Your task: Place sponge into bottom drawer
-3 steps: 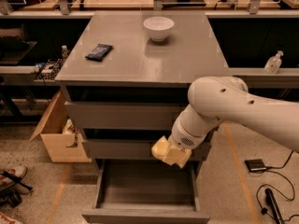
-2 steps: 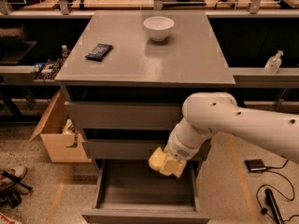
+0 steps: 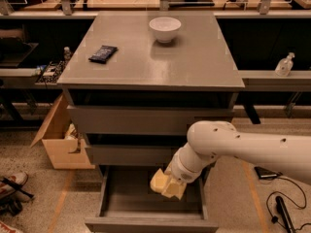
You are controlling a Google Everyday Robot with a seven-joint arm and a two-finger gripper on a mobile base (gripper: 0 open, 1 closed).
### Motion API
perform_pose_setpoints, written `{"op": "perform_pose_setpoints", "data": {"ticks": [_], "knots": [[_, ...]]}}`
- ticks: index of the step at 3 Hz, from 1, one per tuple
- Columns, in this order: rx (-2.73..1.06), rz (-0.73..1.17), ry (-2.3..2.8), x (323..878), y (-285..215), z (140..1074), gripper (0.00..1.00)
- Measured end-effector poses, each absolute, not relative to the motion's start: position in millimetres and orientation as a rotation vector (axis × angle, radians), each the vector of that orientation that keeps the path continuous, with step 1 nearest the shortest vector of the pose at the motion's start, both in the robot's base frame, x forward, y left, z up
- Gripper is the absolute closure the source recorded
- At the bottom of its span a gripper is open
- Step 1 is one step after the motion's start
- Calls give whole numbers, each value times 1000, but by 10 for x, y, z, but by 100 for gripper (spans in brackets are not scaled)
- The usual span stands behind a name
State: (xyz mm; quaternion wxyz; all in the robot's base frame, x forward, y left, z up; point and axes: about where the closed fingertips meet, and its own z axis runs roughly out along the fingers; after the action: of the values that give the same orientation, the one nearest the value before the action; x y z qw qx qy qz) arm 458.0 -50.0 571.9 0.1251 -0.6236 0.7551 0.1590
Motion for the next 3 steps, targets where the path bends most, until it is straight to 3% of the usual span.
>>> {"op": "perform_pose_setpoints", "data": {"ticks": [3], "knots": [[-1818, 667, 2115, 4508, -104, 4761, 100]]}}
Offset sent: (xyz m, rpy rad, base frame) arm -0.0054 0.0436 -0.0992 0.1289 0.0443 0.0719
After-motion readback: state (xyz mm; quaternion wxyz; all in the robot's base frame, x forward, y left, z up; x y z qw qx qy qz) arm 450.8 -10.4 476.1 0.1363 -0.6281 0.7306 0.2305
